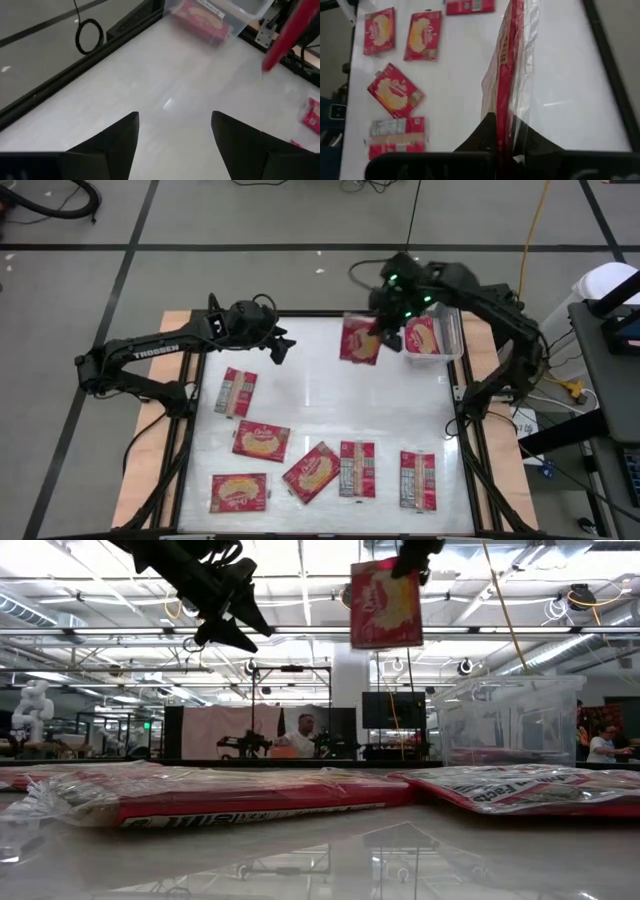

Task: Sort popcorn bags into baskets
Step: Put the red popcorn bag into the transparent container

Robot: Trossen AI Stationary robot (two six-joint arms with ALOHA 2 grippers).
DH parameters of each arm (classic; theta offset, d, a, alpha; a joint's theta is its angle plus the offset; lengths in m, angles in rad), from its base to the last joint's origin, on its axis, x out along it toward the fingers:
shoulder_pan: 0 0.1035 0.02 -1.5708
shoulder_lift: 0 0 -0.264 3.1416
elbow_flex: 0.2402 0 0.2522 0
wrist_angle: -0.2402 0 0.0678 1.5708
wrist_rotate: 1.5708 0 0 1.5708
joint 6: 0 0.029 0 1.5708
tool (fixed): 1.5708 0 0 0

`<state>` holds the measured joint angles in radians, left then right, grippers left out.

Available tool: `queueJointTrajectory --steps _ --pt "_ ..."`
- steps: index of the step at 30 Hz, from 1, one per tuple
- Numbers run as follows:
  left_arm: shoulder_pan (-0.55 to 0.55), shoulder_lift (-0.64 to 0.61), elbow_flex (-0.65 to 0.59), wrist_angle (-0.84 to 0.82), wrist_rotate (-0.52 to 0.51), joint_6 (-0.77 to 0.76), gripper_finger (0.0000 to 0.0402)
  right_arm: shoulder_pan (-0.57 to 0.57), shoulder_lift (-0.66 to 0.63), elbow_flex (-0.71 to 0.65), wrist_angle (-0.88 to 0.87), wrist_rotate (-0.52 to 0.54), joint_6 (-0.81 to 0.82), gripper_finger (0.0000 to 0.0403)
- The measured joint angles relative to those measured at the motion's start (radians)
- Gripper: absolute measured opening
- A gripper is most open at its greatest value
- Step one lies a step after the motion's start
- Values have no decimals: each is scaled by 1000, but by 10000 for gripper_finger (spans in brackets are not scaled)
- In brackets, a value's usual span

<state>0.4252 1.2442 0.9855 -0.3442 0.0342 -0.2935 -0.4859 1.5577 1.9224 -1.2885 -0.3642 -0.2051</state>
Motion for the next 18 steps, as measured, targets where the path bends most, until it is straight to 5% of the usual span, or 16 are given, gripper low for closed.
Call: queueJointTrajectory --steps 18 --pt "-2 0 0 1 -8 -85 253 -354 -156 0 -236 136 -293 4"
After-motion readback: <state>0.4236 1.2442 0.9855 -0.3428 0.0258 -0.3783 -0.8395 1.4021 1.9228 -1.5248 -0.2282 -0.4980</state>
